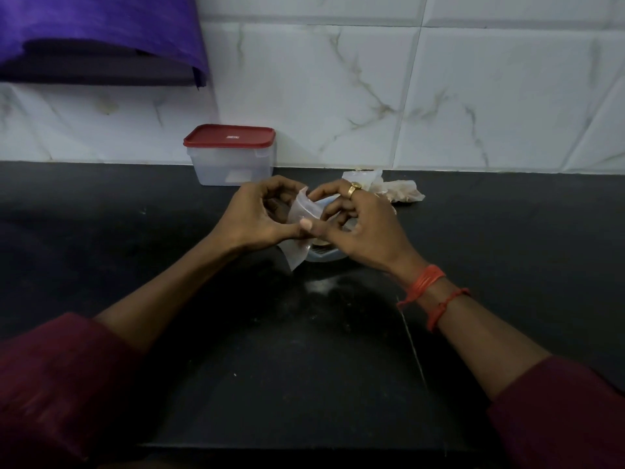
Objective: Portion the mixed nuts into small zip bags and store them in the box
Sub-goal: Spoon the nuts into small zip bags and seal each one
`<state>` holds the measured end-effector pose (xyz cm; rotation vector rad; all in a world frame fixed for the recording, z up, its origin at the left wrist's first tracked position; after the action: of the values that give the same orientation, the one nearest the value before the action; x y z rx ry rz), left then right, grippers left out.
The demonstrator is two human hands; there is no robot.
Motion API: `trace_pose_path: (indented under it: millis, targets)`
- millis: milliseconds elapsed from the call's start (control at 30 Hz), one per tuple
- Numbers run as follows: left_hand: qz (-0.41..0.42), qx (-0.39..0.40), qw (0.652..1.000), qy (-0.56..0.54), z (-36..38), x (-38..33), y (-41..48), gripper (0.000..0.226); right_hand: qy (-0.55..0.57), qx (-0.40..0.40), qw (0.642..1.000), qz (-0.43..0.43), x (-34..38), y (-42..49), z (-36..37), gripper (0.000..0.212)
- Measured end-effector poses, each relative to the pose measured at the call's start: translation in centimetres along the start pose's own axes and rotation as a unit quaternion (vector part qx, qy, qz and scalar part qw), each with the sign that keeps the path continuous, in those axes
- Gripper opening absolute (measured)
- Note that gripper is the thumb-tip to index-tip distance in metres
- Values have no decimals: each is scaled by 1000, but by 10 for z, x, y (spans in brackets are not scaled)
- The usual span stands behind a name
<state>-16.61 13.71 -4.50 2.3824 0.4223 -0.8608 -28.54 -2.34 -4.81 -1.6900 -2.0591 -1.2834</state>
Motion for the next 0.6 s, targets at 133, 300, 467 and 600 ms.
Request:
trace_pose_path:
  millis: [133, 300, 467, 600]
  targets:
    - [9, 4, 1000, -6, -5, 0, 0, 73, 38, -22, 999, 7, -5, 2, -2, 28]
    - [-25, 16, 993, -118, -12, 1, 1, 40, 51, -53, 997, 13, -11, 3, -14, 27]
    - [-30, 15, 983, -179, -8, -3, 1, 30, 51, -44, 998, -1, -15, 3, -19, 22]
    - [-27, 3, 978, -208, -6, -5, 1, 34, 43, -63, 997, -6, -18, 4, -15, 18]
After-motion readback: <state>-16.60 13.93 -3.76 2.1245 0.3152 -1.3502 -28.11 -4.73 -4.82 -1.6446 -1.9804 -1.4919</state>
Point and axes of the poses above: each hand's wrist, its own y-axis towards the middle knuckle, its own z-axis out of the palm, x = y × z, the point moved 1 cm from there along y, towards the middle knuckle, and after that the axes turned 8 degrees about x, right-handed, at the moved point
